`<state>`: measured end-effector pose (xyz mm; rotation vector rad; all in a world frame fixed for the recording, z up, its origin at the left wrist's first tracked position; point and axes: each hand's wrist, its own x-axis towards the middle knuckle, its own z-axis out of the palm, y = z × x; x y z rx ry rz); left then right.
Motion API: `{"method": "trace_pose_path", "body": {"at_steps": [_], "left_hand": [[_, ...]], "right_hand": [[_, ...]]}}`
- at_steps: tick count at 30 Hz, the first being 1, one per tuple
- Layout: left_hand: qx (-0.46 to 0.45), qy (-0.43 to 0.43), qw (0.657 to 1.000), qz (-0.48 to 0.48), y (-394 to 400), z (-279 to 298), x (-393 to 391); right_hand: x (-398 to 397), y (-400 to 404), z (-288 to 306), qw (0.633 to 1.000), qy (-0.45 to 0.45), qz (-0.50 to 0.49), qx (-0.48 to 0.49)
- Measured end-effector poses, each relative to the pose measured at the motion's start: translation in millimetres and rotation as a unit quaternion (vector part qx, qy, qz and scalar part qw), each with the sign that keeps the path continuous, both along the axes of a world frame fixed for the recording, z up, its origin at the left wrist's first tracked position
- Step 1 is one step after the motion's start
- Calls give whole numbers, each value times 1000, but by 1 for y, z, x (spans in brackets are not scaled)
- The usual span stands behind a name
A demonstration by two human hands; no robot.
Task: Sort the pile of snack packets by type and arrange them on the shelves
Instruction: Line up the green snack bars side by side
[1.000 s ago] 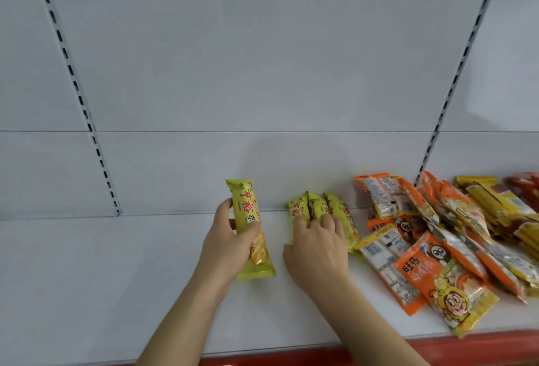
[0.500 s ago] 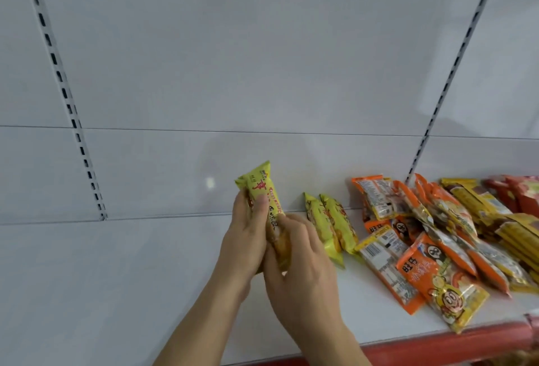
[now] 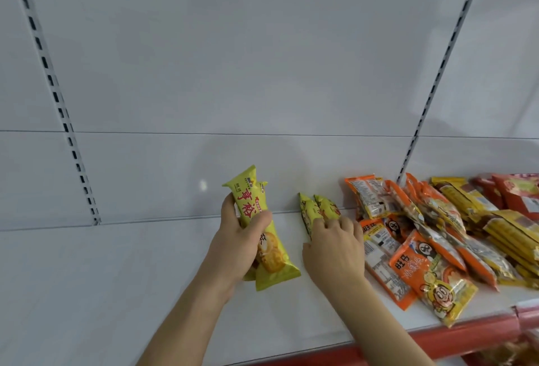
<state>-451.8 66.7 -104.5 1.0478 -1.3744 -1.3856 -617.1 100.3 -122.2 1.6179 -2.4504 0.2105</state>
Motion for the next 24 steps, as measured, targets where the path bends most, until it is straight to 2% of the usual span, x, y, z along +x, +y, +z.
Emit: {"method": "trace_pose_path", "body": {"at_steps": [5,7,9,12,15,18,24], "left_hand": [[34,7,999,19,-1,-3,8],[31,5,999,25,0,-3,10],[30,1,999,27,0,-5,11],[36,4,999,22,-1,-8,13],[78,63,995,8,0,-8,10],[97,118,988,9,2,-6,6],[77,154,985,14,9,-2,3]], "right_hand": [[5,-2,-5,999,20,32,-12],[9,3,-4,998,-15,47,-37],[12,9,-3,988,-76,64,-115],[19,18,2,942,-174,79,-276],[40,30,4,889,-203,162,-376],[62,39,-6,866,-231,248,-367],[67,52,-12,842,-317,301,-315]]}}
